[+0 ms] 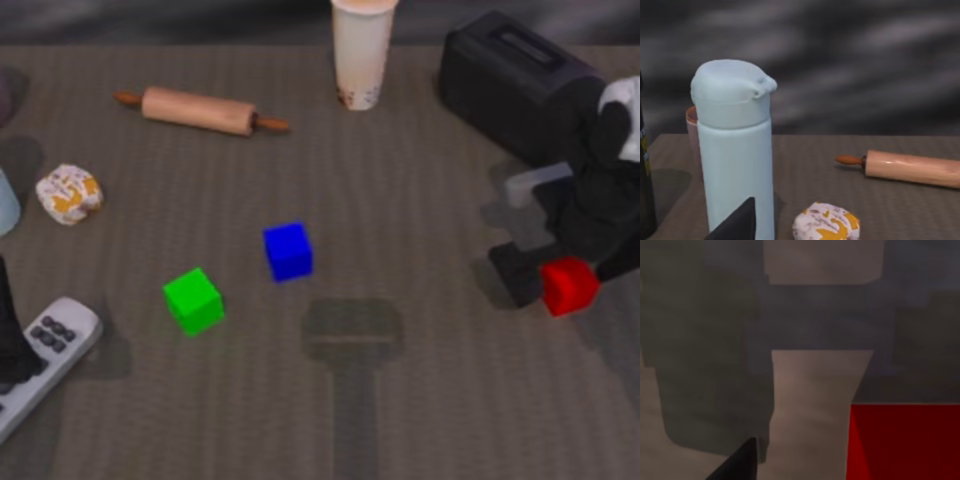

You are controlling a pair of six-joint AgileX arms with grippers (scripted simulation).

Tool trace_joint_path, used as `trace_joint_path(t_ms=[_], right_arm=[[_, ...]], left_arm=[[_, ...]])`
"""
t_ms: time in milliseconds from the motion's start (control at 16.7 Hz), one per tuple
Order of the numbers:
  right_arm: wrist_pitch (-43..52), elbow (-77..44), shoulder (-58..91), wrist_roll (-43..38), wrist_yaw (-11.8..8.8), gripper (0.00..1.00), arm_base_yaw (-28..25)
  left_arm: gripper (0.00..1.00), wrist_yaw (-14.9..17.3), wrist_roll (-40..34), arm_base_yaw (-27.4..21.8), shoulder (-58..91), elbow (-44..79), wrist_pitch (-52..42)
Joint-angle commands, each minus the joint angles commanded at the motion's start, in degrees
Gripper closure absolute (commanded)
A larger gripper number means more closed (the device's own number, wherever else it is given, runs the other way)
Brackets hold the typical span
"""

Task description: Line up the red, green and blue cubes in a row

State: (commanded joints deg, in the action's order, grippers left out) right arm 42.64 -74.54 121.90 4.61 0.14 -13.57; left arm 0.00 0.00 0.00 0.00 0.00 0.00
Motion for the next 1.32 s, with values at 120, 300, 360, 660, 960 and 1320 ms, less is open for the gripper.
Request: trace_joint_path(t_ms=[120,300,360,660,960,1320], right_arm=[[0.0,0.0,0.0,0.0,0.0,0.00,0.0],[0.0,0.0,0.0,0.0,0.0,0.23,0.0],[0.0,0.0,0.0,0.0,0.0,0.30,0.0],[0.0,0.0,0.0,0.0,0.0,0.68,0.0],[0.0,0.0,0.0,0.0,0.0,1.00,0.0],[0.0,0.0,0.0,0.0,0.0,1.00,0.0]], left_arm=[[0.00,0.0,0.0,0.0,0.0,0.0,0.0],[0.00,0.0,0.0,0.0,0.0,0.0,0.0],[0.00,0.0,0.0,0.0,0.0,0.0,0.0],[0.00,0.0,0.0,0.0,0.0,0.0,0.0],[0.00,0.0,0.0,0.0,0.0,0.0,0.0],[0.00,0.0,0.0,0.0,0.0,0.0,0.0]])
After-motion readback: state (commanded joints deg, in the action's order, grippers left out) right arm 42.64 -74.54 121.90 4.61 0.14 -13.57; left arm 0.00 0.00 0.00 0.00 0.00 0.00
